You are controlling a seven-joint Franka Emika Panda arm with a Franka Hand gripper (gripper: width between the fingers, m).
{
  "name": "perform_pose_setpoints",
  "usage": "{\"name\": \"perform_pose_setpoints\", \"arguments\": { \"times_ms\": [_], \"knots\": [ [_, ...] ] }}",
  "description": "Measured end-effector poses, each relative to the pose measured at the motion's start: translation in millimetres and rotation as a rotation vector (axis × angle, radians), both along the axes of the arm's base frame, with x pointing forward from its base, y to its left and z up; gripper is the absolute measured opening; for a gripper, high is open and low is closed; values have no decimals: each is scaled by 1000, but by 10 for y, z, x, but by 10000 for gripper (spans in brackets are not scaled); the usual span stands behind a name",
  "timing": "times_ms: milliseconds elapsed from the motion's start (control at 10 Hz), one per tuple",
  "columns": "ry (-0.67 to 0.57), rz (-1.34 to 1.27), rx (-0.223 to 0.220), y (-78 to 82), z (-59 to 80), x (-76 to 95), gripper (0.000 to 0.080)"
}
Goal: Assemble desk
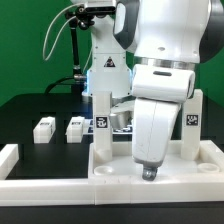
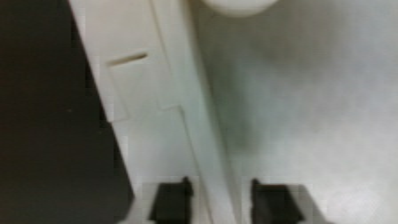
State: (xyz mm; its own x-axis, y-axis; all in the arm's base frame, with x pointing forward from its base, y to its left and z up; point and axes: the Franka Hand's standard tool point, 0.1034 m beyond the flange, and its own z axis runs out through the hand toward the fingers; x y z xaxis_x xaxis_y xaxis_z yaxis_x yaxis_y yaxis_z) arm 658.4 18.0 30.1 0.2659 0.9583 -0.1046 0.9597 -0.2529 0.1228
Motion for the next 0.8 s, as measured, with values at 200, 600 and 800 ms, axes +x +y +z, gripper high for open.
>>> {"name": "perform_pose_setpoints", "arguments": {
  "times_ms": [200, 600, 800],
  "knots": [
    [1, -2, 0, -12, -3, -3, 283],
    [1, -5, 0, -29, -6, -4, 638],
    [1, -6, 0, -34, -7, -5, 646]
  ]
}}
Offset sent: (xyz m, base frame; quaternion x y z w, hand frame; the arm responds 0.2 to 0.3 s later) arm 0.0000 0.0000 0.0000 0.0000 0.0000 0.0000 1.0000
